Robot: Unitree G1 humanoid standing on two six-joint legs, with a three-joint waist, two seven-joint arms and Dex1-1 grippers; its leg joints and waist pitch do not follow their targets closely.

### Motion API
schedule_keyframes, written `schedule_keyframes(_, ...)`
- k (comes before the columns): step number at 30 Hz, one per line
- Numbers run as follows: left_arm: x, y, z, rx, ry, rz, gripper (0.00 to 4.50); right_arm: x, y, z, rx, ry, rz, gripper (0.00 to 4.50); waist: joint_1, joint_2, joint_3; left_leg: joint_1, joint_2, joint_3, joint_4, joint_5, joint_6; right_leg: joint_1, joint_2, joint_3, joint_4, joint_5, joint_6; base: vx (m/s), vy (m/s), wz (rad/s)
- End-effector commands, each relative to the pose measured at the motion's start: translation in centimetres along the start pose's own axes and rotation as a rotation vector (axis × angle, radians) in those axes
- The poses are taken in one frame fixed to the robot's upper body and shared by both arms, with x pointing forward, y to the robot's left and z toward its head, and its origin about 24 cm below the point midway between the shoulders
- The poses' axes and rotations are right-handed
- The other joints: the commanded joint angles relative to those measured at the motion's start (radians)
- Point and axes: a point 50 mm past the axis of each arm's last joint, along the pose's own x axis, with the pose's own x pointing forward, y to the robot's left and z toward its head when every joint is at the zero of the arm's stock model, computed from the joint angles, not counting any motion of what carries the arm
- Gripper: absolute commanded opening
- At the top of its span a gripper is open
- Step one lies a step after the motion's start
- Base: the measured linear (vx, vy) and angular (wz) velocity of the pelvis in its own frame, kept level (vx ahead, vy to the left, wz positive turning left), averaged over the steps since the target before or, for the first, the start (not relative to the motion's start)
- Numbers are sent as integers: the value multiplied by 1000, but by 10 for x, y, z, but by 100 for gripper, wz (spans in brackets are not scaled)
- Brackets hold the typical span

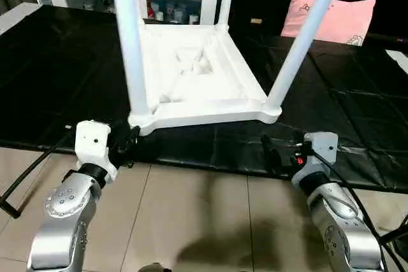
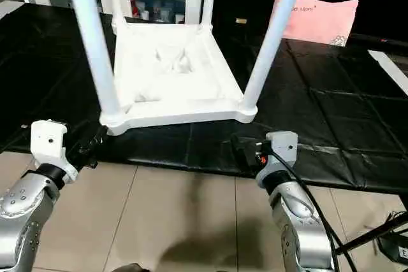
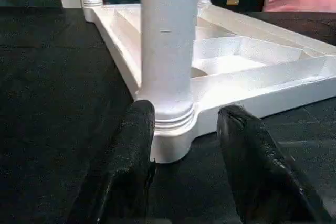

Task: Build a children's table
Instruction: Move to table

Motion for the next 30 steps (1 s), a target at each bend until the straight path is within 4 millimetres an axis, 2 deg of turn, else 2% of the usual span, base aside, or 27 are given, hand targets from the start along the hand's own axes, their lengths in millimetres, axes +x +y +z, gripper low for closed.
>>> schedule_keyframes(1, 1, -1, 3, -2, -11, 3, 217, 1, 4, 2, -1, 7, 38, 450, 6, 8, -42, 15, 150, -72, -117, -211, -21, 18, -122, 83, -78, -203, -203, 0, 0, 0)
schedule_keyframes(2, 1, -1, 3, 3, -12, 1, 217, 1, 5, 1, 3, 10, 46, 450, 12, 14, -48, 20, 153, -61, -122, -166, 6, 20, -116, 78, -71, -114, -214, 0, 0, 0)
schedule_keyframes(3, 1, -2, 3, 5, -12, 0, 217, 1, 6, 0, 5, 12, 47, 450, 11, 16, -50, 18, 155, -54, -126, -177, 6, 19, -105, 76, -64, -63, -217, 0, 0, 0)
schedule_keyframes(5, 1, -3, 2, 5, -10, -3, 217, 0, 7, -1, -1, 20, 59, 450, 12, 19, -50, 22, 159, -54, -129, -185, 1, 17, -100, 75, -58, -10, -222, 0, 0, 0)
schedule_keyframes(8, -1, -3, 1, 2, -9, -2, 217, 0, 7, -2, 25, 18, 56, 450, 18, 17, -51, 26, 158, -49, -126, -170, 6, 21, -102, 77, -57, 36, -235, 0, 0, 0)
schedule_keyframes(10, -2, -2, 1, 1, -10, 1, 217, -1, 7, -2, 23, 18, 64, 450, 22, 21, -49, 29, 160, -48, -128, -178, 4, 19, -99, 75, -56, 29, -236, 0, 0, 0)
schedule_keyframes(11, -2, -2, 0, 1, -10, 1, 217, -1, 6, -2, 19, 19, 68, 450, 22, 20, -48, 29, 161, -48, -130, -193, -3, 19, -98, 76, -57, 16, -234, 0, 0, 0)
schedule_keyframes(15, 1, 0, 3, -5, -18, -5, 217, -1, 5, -3, 0, 30, 81, 450, 25, 20, -43, 33, 159, -46, -133, -271, -40, 14, -99, 79, -66, -82, -222, 0, 0, 0)
schedule_keyframes(16, 2, 0, 3, -6, -19, -7, 217, -1, 5, -3, -1, 31, 82, 450, 25, 21, -42, 35, 159, -48, -134, -315, -58, 12, -100, 80, -70, -135, -212, 0, 0, 0)
schedule_keyframes(18, 3, 0, 4, -8, -21, -10, 217, -1, 6, -3, -4, 32, 87, 450, 23, 20, -35, 47, 155, -54, -135, -498, -99, 10, -105, 80, -91, -367, -167, 0, 0, 0)
schedule_keyframes(19, 3, 0, 4, -11, -22, -11, 217, -1, 6, -3, -4, 32, 88, 450, 22, 21, -33, 51, 155, -56, -134, -544, -104, 9, -105, 79, -97, -429, -156, 0, 0, 0)
schedule_keyframes(20, 3, -1, 4, -14, -24, -12, 217, -2, 6, -3, 2, 27, 91, 450, 21, 21, -27, 62, 151, -58, -132, -625, -107, 6, -101, 74, -114, -550, -130, 0, 0, 0)
schedule_keyframes(21, 3, -1, 4, -16, -24, -12, 217, -2, 6, -3, 2, 30, 97, 450, 19, 20, -21, 71, 149, -57, -129, -666, -108, 2, -99, 70, -125, -621, -116, 0, 0, 0)
schedule_keyframes(22, 3, -1, 4, -17, -25, -12, 217, -2, 7, -3, 1, 32, 101, 450, 11, 19, -14, 82, 143, -58, -121, -710, -105, 9, -94, 57, -145, -735, -91, 0, 0, 0)
schedule_keyframes(23, 2, -1, 4, -22, -29, -13, 217, -3, 7, -4, -5, 39, 110, 450, 7, 26, -10, 88, 143, -59, -120, -723, -105, 22, -91, 42, -154, -765, -77, 0, 0, 0)
schedule_keyframes(24, 1, -2, 3, -33, -33, -7, 217, -4, 9, -5, -2, 39, 122, 450, 0, 29, -12, 86, 146, -61, -130, -732, -109, 42, -82, 29, -151, -724, -71, 0, 0, 0)
schedule_keyframes(25, 1, -2, 3, -33, -33, -7, 217, -4, 9, -5, -2, 39, 122, 450, -3, 33, -11, 92, 147, -60, -136, -749, -113, 44, -75, 22, -149, -695, -73, 0, 0, 0)
schedule_keyframes(26, -2, -1, 2, -40, -37, 5, 217, -5, 12, -4, -2, 40, 159, 450, -9, 36, -19, 98, 150, -64, -149, -754, -113, 54, -69, 22, -136, -606, -90, 64, 31, -9)
schedule_keyframes(27, -4, 0, 0, -45, -40, 13, 217, -6, 14, -4, -12, 42, 178, 450, -13, 39, -17, 103, 151, -65, -155, -762, -112, 51, -65, 21, -132, -571, -100, 82, 24, -6)
schedule_keyframes(28, -6, 0, -1, -49, -41, 18, 217, -6, 15, -3, -17, 43, 192, 450, -24, 37, -16, 107, 151, -66, -161, -758, -107, 56, -63, 22, -130, -521, -115, 82, 24, -6)
schedule_keyframes(29, -10, 1, -3, -51, -38, 20, 217, -7, 14, -3, -7, 43, 193, 450, -31, 35, -22, 100, 147, -62, -161, -707, -91, 71, -69, 26, -130, -475, -138, 103, 18, -6)
schedule_keyframes(30, -14, 1, -6, -49, -33, 18, 217, -8, 14, -3, -38, 43, 199, 450, -33, 32, -29, 89, 142, -49, -156, -621, -62, 89, -76, 35, -134, -435, -164, 133, 6, -3)
